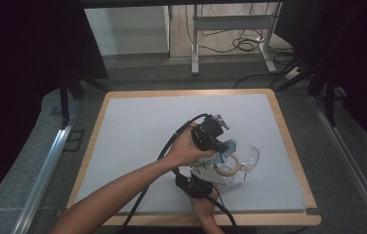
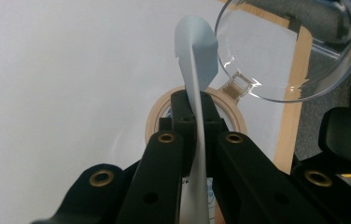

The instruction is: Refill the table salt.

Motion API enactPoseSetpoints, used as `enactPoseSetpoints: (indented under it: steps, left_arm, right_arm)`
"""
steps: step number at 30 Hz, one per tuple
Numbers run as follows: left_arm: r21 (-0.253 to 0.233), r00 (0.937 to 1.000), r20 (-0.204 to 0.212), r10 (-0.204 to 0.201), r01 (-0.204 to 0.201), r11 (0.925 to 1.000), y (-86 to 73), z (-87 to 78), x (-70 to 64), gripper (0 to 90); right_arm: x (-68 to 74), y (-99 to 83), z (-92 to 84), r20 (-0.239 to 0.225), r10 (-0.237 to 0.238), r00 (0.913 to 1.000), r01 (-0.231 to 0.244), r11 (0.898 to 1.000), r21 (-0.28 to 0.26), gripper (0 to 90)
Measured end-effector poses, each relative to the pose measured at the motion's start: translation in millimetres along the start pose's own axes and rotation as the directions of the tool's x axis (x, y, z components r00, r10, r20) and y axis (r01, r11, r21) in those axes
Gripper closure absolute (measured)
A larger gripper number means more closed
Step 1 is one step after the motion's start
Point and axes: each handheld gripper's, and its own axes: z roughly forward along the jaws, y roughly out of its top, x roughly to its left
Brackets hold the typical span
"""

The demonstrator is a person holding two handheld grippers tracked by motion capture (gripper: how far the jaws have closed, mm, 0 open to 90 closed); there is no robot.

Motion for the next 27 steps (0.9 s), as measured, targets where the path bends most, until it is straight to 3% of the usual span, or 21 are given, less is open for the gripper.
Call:
enactPoseSetpoints:
  steps: [12, 27]
  left_arm:
    - [0.018, 1.0, 0.004, 0.004, -0.005, 0.9998, 3.5, 4.3, -0.7, 90.0]
    - [0.027, 0.9998, -0.004, 0.019, -0.019, 0.9994, 6.8, 2.3, -4.9, 90.0]
  right_arm:
    - [-1.8, -1.3, 0.5, 0.016, 0.009, 0.9998, -0.009, 1.0, -0.006, 48.0]
    - [0.3, 2.1, 1.5, 0.065, -0.047, 0.9968, 0.048, 0.999, -0.013, 48.2]
